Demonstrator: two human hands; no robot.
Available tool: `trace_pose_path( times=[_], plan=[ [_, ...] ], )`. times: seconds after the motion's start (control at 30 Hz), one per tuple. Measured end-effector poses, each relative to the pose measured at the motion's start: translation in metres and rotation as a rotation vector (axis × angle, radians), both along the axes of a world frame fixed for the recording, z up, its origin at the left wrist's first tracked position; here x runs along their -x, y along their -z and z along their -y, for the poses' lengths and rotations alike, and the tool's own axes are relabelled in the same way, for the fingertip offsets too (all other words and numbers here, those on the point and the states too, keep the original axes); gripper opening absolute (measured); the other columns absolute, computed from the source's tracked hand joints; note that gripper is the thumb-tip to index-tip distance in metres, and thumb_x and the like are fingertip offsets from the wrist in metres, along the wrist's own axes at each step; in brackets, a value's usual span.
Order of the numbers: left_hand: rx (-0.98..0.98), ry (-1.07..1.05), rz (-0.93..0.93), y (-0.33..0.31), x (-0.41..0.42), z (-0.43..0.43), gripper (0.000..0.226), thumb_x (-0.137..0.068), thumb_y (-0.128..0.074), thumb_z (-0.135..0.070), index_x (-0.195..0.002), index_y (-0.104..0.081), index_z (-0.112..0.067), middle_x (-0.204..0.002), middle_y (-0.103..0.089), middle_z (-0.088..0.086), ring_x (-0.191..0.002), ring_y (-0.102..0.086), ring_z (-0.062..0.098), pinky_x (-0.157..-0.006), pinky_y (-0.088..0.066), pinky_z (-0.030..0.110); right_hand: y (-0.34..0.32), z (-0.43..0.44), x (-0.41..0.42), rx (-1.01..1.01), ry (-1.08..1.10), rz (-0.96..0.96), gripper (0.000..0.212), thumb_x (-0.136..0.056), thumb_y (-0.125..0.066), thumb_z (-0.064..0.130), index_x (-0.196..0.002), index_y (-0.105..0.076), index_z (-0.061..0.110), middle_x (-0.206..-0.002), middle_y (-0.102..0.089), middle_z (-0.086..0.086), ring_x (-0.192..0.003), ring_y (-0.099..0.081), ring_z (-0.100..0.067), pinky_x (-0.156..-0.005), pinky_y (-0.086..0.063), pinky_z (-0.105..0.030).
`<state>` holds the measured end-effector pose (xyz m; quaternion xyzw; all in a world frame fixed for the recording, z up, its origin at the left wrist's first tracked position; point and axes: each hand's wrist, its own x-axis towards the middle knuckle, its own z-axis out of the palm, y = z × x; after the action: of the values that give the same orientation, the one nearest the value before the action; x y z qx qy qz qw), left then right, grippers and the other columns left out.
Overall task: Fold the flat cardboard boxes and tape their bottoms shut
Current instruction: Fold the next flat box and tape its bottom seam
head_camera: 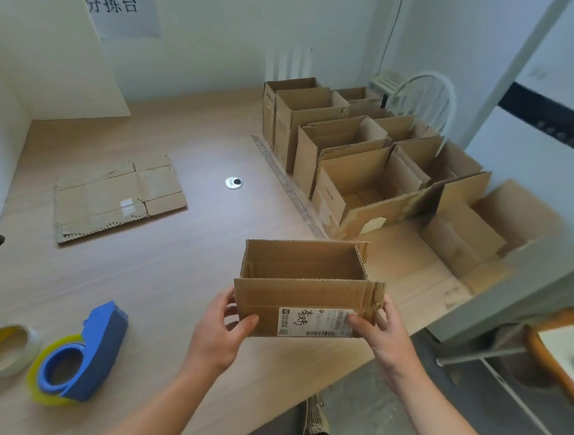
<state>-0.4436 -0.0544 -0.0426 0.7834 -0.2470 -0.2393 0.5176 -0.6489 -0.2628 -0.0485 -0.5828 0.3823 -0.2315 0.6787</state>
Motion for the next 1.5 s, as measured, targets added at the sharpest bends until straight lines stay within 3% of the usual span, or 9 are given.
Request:
trace_pose_path(
  times=[0.2,0.3,0.47,0.63,0.7,0.97,1.07,1.2,1.5],
  plan=[
    [0.040,0.038,-0.063,0.010,0.025,0.050,0.044,-0.088,-0.073,-0.012,-0.125,-0.053,-0.028,-0.114,-0.064,-0.015,-0.106,-0.059,-0.001,-0.076,-0.052,0.012,-0.007,0.041,0.037,0.106,0.039,-0.120,0.075,-0.057,-0.090,0.048,-0.124,-0.057,0.040,-0.118,-0.068,0.013,-0.121,-0.058,-0.015,-0.090,-0.050,-0.030],
    [0.038,0.048,-0.089,0.015,0.039,0.078,0.045,-0.088,-0.074,-0.012,-0.124,-0.052,-0.029,-0.113,-0.064,-0.016,-0.109,-0.059,0.001,-0.080,-0.053,0.015,-0.009,0.069,0.052,0.180,0.008,-0.180,0.092,-0.065,-0.085,0.045,-0.144,-0.038,0.043,-0.129,-0.059,0.017,-0.125,-0.050,-0.008,-0.096,-0.040,-0.031],
    [0.029,0.012,-0.092,0.023,0.065,0.129,0.053,-0.087,-0.075,-0.012,-0.128,-0.047,-0.031,-0.115,-0.062,-0.017,-0.111,-0.057,-0.002,-0.080,-0.053,0.012,-0.008,0.125,0.070,0.209,-0.078,-0.193,0.109,-0.073,-0.083,0.041,-0.155,-0.011,0.046,-0.109,-0.034,0.067,-0.107,-0.043,0.027,-0.093,-0.032,-0.014],
    [-0.016,-0.052,-0.119,0.029,0.093,0.183,0.056,-0.087,-0.075,-0.014,-0.133,-0.047,-0.027,-0.122,-0.061,-0.012,-0.116,-0.056,0.004,-0.089,-0.053,0.019,0.008,0.181,0.086,0.190,-0.127,-0.194,0.093,-0.064,-0.091,0.043,-0.140,-0.039,0.053,-0.129,-0.058,0.026,-0.121,-0.053,0.003,-0.096,-0.042,-0.014],
    [-0.031,-0.080,-0.125,0.033,0.100,0.206,0.055,-0.086,-0.076,-0.014,-0.131,-0.047,-0.030,-0.120,-0.062,-0.013,-0.115,-0.057,0.004,-0.092,-0.053,0.023,0.016,0.206,0.087,0.190,-0.112,-0.192,0.083,-0.065,-0.091,0.041,-0.132,-0.046,0.058,-0.125,-0.062,0.025,-0.116,-0.056,0.005,-0.091,-0.045,-0.010],
    [-0.155,-0.140,-0.142,0.043,0.120,0.269,0.063,-0.086,-0.076,-0.023,-0.138,-0.041,-0.030,-0.131,-0.058,-0.008,-0.125,-0.051,0.013,-0.103,-0.047,0.038,0.037,0.287,0.064,0.172,-0.091,-0.274,0.068,-0.079,-0.081,0.033,-0.127,-0.045,0.065,-0.128,-0.061,0.022,-0.126,-0.053,-0.014,-0.109,-0.042,-0.047],
    [-0.180,-0.162,-0.159,0.047,0.122,0.285,0.065,-0.087,-0.076,-0.023,-0.140,-0.040,-0.031,-0.134,-0.057,-0.010,-0.128,-0.051,0.013,-0.102,-0.046,0.035,0.042,0.307,0.051,0.150,-0.100,-0.284,0.065,-0.082,-0.080,0.029,-0.120,-0.046,0.068,-0.127,-0.059,0.022,-0.129,-0.051,-0.016,-0.113,-0.039,-0.047],
    [-0.210,-0.193,-0.163,0.047,0.116,0.302,0.068,-0.088,-0.074,-0.028,-0.145,-0.037,-0.027,-0.139,-0.054,-0.009,-0.131,-0.050,0.012,-0.104,-0.045,0.035,0.045,0.320,0.038,0.095,-0.089,-0.276,0.075,-0.082,-0.080,0.027,-0.142,-0.040,0.048,-0.123,-0.055,0.033,-0.130,-0.049,-0.008,-0.113,-0.034,-0.035],
    [-0.215,-0.261,-0.176,0.041,0.111,0.321,0.065,-0.093,-0.069,-0.026,-0.147,-0.034,-0.023,-0.141,-0.053,-0.004,-0.130,-0.050,0.013,-0.108,-0.042,0.039,0.037,0.324,0.016,0.139,-0.036,-0.472,0.070,-0.088,-0.074,0.034,-0.148,-0.040,0.031,-0.140,-0.057,0.005,-0.133,-0.049,-0.022,-0.114,-0.036,-0.042]
  ],
)
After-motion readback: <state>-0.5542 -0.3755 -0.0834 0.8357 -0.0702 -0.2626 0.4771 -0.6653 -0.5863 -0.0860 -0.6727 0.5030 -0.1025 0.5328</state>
